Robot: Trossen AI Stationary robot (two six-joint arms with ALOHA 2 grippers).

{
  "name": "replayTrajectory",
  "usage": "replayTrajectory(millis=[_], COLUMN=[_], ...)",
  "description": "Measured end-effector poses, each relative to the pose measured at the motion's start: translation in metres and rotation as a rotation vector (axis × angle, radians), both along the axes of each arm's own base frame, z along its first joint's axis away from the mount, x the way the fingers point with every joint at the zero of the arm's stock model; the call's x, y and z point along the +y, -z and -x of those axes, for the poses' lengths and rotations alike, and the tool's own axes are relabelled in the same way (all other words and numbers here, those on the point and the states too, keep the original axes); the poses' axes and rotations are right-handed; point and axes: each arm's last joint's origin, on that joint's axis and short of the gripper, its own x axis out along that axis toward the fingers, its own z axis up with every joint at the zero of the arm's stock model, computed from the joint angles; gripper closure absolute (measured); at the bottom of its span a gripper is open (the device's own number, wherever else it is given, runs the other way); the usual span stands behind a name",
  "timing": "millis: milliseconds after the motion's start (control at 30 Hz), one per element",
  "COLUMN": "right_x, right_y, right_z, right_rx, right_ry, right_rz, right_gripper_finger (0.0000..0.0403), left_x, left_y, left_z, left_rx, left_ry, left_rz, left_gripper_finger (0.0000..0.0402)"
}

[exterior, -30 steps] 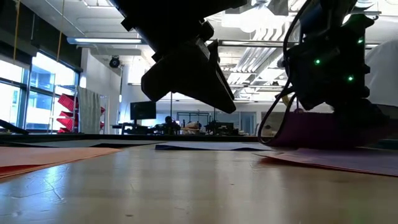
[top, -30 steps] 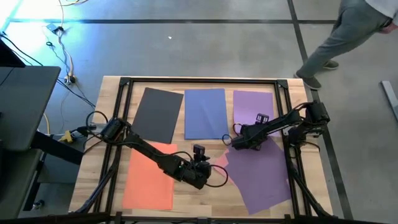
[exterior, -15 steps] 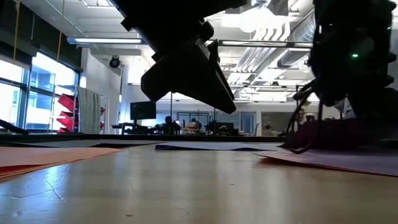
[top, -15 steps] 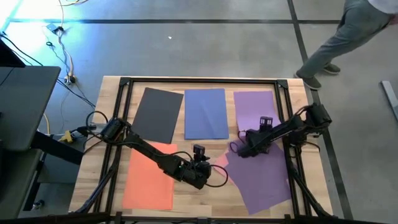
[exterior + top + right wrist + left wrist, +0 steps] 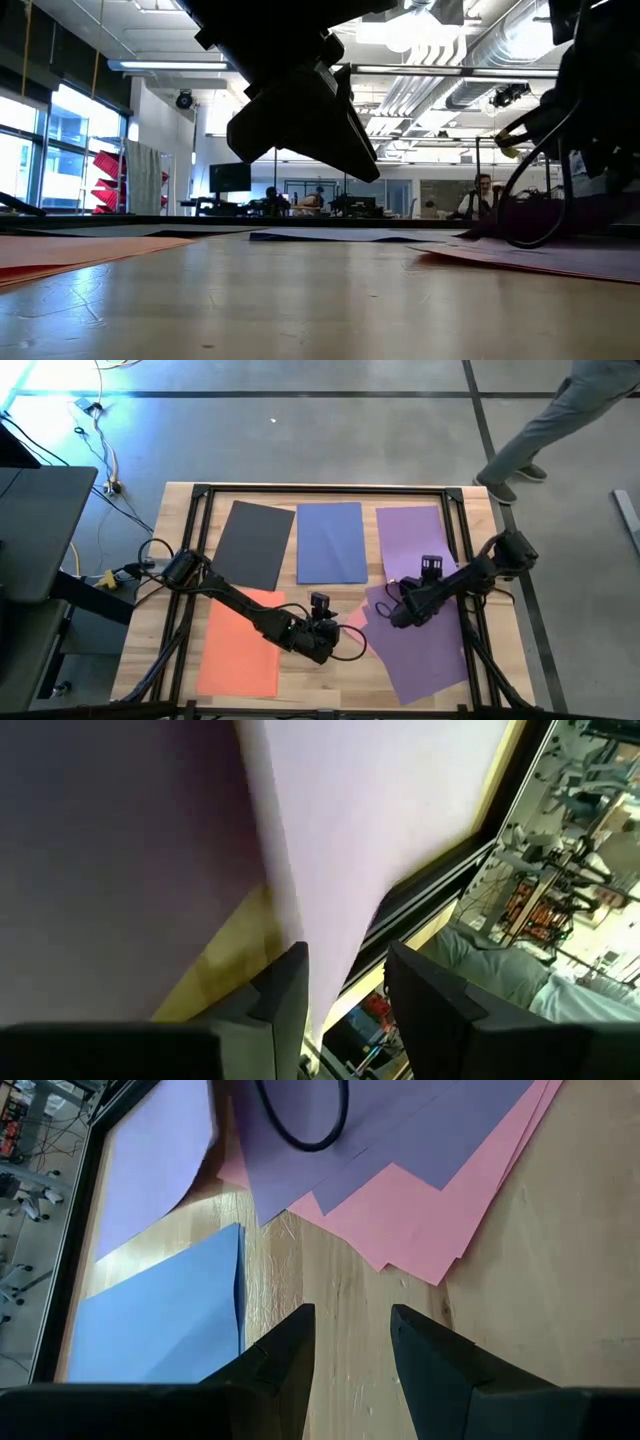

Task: Organize paper
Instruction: Put the violet paper on the top right of the table

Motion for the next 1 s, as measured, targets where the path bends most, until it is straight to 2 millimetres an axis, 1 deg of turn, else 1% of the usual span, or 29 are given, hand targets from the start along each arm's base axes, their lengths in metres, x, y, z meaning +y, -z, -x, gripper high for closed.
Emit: replayTrajectory(millis=[133,233,300,367,467,567,667,767,833,900,1000], right_x=[0.004,0.007,0.009,0.011,0.010,0.003,-0.005,-0.013,-0.016,-0.021,-0.030], right_y=[0.000,0.000,-0.001,-0.001,-0.001,-0.004,-0.007,-0.007,-0.003,0.005,0.023], right_z=[0.003,0.005,0.005,0.004,0.006,0.010,0.012,0.014,0.013,0.013,0.014], right_rx=[0.015,0.036,0.020,-0.062,-0.264,-0.479,-0.698,-0.876,-0.988,-1.066,-1.141], right_ry=[0.029,0.012,-0.008,-0.037,-0.024,0.086,0.248,0.368,0.409,0.440,0.505], right_rz=[-0.028,-0.038,-0.036,-0.058,-0.117,-0.151,-0.177,-0.181,-0.177,-0.164,-0.152], right_gripper_finger=[0.0266,0.0238,0.0219,0.0204,0.0198,0.0207,0.0226,0.0251,0.0266,0.0280,0.0298], left_x=[0.000,0.000,0.000,0.000,-0.001,-0.001,0.004,0.024,0.039,0.055,0.071], left_y=[0.000,0.000,0.000,0.000,0.000,0.000,0.001,0.004,0.007,0.008,0.010], left_z=[0.000,0.000,0.000,0.000,0.000,0.001,0.001,-0.002,-0.003,-0.005,-0.006], left_rx=[-0.001,-0.001,-0.001,-0.001,-0.001,0.001,-0.016,0.016,0.052,0.077,0.098], left_ry=[0.000,0.000,0.000,0.000,0.002,-0.006,-0.074,-0.155,-0.213,-0.270,-0.324], left_rz=[0.000,0.000,0.000,0.000,0.000,0.001,0.022,0.062,0.088,0.103,0.106], left_gripper_finger=[0.0289,0.0289,0.0289,0.0289,0.0289,0.0289,0.0290,0.0305,0.0323,0.0342,0.0369])
